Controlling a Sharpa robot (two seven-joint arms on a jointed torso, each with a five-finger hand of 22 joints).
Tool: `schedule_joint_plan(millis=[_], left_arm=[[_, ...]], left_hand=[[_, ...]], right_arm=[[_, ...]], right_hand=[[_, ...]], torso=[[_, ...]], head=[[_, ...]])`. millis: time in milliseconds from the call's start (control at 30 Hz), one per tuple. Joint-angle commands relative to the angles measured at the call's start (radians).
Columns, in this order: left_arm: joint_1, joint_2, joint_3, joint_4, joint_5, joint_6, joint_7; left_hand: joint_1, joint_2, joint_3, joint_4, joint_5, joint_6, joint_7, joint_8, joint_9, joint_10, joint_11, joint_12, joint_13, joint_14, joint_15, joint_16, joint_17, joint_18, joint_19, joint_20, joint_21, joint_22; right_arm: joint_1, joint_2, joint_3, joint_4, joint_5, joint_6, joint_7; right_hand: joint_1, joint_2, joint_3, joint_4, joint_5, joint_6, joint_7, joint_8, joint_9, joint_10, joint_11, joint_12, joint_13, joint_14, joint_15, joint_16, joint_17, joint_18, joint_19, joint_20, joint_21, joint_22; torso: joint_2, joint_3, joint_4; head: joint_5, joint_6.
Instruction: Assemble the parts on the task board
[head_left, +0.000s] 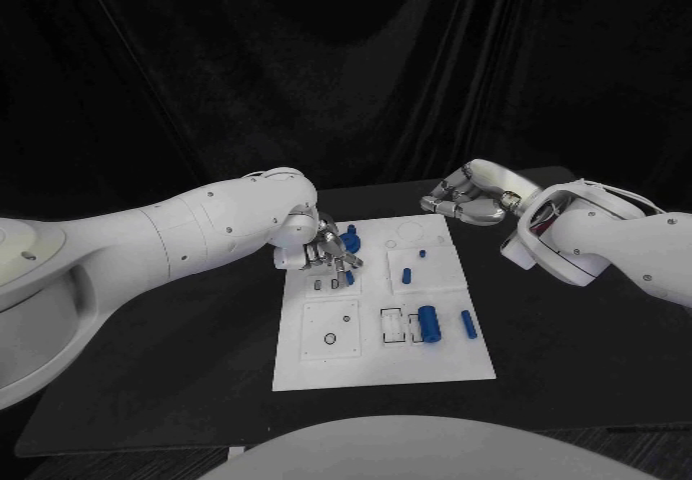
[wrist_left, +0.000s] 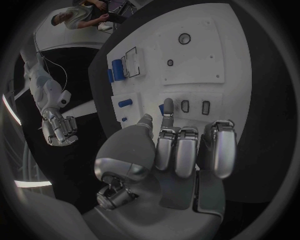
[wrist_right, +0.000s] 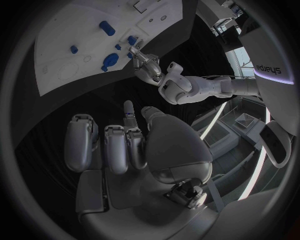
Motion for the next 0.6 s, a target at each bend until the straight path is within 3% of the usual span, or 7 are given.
schedule_joint_plan(millis=[33, 600], left_arm=[[-0.005, 0.006, 0.001, -0.009, 0.005, 0.0, 0.023], [-0.017, 0.024, 0.001, -0.05, 0.005, 0.005, 0.026]], left_hand=[[0.011, -0.002, 0.009, -0.001, 0.008, -0.011, 0.001, -0.006, 0.003, 0.101, 0.004, 0.003, 0.261, 0.106, -0.003, 0.007, 0.263, -0.003, -0.009, -0.001, -0.007, 0.145], [0.015, -0.001, 0.033, -0.014, 0.018, -0.027, 0.006, -0.019, 0.016, 0.101, 0.008, 0.003, 0.261, 0.106, 0.001, 0.007, 0.263, 0.003, -0.029, 0.002, -0.022, 0.131]], right_arm=[[-0.002, -0.001, 0.001, 0.0, 0.0, 0.007, -0.02], [-0.005, -0.003, 0.001, -0.002, 0.0, 0.017, -0.023]], right_hand=[[0.012, 0.0, 0.003, 0.002, -0.002, -0.008, -0.002, -0.006, -0.001, 0.095, 0.004, 0.0, 0.246, 0.082, 0.007, -0.001, 0.159, 0.002, 0.005, -0.003, -0.001, 0.187], [0.013, 0.0, 0.003, 0.001, -0.002, -0.009, -0.002, -0.007, -0.001, 0.096, 0.004, 0.001, 0.247, 0.082, 0.007, 0.0, 0.16, 0.002, 0.006, -0.003, -0.001, 0.187]], torso=[[0.0, 0.0003, -0.0013], [-0.001, 0.0015, -0.0013]], head=[[0.0, 0.0], [0.0, 0.0]])
